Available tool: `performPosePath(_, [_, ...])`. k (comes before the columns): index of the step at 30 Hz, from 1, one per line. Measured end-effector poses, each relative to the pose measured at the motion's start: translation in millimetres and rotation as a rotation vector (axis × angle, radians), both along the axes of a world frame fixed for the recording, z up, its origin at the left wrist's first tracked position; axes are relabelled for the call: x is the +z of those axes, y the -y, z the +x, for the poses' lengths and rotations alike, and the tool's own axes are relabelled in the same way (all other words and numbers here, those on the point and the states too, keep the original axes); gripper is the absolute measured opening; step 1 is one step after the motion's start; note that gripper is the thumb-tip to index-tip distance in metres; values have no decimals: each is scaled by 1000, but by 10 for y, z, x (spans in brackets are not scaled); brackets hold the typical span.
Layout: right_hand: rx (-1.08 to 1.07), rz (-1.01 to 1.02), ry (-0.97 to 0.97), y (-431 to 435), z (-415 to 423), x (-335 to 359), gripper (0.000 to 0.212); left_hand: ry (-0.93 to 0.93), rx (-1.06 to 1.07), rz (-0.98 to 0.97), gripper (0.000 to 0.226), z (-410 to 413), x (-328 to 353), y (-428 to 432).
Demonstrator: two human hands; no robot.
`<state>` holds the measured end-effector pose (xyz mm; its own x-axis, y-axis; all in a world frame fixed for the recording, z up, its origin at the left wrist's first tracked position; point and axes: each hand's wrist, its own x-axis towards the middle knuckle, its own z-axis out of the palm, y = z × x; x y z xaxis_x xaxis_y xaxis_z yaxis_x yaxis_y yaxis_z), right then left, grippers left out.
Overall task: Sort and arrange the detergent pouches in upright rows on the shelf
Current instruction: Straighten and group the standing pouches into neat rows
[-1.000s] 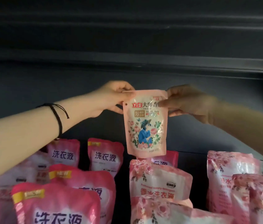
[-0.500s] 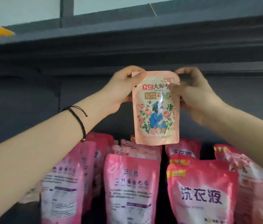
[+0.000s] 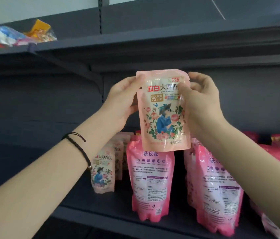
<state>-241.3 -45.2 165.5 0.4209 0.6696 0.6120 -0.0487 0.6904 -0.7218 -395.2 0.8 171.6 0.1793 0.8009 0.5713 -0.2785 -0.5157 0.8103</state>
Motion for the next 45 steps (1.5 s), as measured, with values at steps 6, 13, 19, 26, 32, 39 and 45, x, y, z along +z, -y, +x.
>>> performPosePath(6, [-12,65,14,-200,-569,-257,5,149,6,-82,19,-479,-467,-125])
performPosePath(13, [38,44,10,-560,-1245,-852,7,309,105,-135,18,-954,-1024,-326])
performPosePath(19, [30,-25,-10,-928,-1588,-1276,9,304,153,-188,18,-1200,-1462,-710])
performPosePath(26, [-94,-109,-105,-1278,-1906,-1754,14,290,105,-280,14,-1419,-1922,-1146])
performPosePath(32, [-277,-175,-150,-1417,-2068,-2040,13,229,61,-355,13,-1467,-2214,-1343])
performPosePath(39, [-475,-331,-57,-1478,-2158,-2279,12,262,-26,-392,28,-1363,-2380,-1443])
performPosePath(45, [-405,-266,-26,-1599,-1997,-2245,6,261,-73,-373,25,-1258,-2361,-1580])
